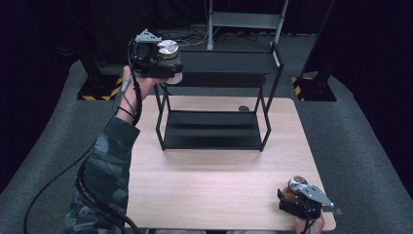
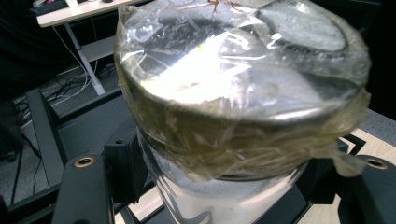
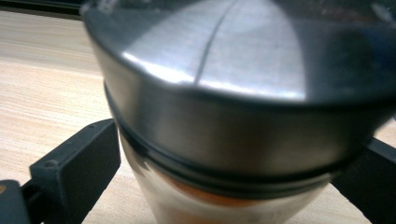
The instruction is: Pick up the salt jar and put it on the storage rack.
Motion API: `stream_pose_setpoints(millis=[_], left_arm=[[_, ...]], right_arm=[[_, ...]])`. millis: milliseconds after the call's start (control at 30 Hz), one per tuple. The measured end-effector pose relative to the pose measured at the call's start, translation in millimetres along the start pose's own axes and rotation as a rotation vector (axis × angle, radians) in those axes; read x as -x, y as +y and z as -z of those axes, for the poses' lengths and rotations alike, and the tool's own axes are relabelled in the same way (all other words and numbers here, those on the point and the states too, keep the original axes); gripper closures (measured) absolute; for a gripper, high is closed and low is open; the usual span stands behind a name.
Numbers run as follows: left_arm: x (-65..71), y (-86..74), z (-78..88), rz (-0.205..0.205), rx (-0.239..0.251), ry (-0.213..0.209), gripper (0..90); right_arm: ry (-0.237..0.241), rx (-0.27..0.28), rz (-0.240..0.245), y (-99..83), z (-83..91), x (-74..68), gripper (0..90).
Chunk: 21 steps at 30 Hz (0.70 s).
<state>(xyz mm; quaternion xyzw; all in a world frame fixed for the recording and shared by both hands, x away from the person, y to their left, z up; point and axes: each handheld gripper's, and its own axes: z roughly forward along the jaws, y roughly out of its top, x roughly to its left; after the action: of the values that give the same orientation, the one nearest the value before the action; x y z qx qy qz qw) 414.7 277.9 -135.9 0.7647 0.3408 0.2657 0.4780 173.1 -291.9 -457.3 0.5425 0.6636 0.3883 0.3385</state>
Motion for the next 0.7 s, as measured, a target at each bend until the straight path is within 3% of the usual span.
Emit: stream_pose_setpoints(millis=[700], left_arm=[[-0.8, 25.1, -19.9, 0.017, -0.022, 0.015, 31.0]], right_arm=[[0.000, 0.000, 0.001, 0.0, -0.1, -0.1, 0.0]])
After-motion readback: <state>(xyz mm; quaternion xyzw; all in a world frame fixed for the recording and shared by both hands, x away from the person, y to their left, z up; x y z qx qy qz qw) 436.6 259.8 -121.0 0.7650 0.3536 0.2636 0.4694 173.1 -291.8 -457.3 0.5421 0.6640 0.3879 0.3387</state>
